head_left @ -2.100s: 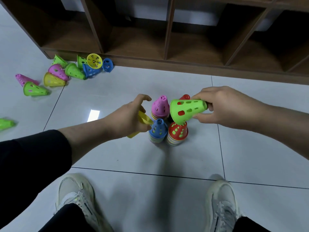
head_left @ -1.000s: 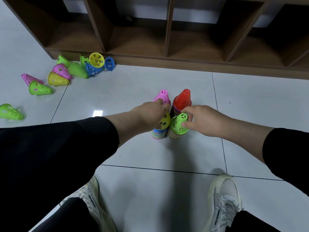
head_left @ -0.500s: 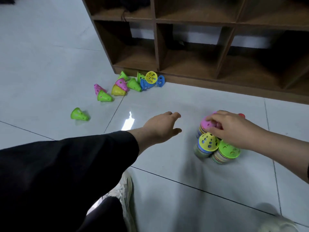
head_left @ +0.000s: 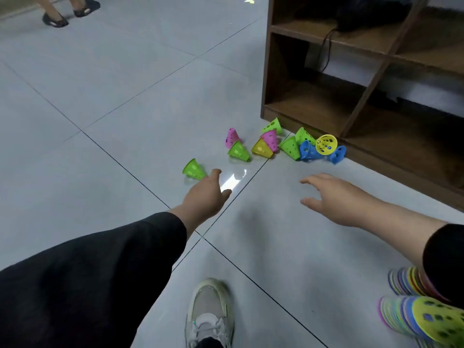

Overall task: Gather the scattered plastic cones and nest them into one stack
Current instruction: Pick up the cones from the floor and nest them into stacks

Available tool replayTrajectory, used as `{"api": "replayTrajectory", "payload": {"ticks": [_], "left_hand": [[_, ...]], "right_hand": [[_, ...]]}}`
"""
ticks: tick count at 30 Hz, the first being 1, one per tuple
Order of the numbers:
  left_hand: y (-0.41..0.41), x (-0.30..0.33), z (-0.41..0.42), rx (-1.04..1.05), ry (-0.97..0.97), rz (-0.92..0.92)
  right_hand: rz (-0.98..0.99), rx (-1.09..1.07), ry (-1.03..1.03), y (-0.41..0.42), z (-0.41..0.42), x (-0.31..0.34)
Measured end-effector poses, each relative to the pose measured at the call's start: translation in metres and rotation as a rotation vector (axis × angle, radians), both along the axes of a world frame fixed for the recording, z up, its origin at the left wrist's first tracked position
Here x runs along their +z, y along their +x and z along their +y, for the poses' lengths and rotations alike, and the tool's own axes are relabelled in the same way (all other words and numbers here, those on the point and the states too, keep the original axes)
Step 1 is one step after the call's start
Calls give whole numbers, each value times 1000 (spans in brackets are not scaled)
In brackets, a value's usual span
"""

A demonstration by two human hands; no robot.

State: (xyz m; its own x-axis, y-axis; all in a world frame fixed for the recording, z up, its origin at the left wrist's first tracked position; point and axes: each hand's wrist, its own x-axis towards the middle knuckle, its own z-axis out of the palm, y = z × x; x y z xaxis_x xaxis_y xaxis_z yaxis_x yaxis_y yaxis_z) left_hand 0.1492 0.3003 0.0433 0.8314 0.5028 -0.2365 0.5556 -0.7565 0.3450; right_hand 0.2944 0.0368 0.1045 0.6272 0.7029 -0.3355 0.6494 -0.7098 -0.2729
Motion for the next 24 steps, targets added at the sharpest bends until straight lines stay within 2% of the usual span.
{"api": "replayTrajectory", "payload": {"ticks": [5, 11, 18, 24], "left_hand": [[-4, -34, 79, 340, -133, 16], [25, -75, 131, 538, -282, 19], [68, -116, 152, 537, -379, -21], [94, -137, 147, 410, -247, -28]], "right_hand": [[36, 54, 4, 23, 85, -32], [78, 19, -8, 59, 154, -72], [107, -21, 4, 96, 218, -117], [60, -18, -17, 114, 258, -157]]}}
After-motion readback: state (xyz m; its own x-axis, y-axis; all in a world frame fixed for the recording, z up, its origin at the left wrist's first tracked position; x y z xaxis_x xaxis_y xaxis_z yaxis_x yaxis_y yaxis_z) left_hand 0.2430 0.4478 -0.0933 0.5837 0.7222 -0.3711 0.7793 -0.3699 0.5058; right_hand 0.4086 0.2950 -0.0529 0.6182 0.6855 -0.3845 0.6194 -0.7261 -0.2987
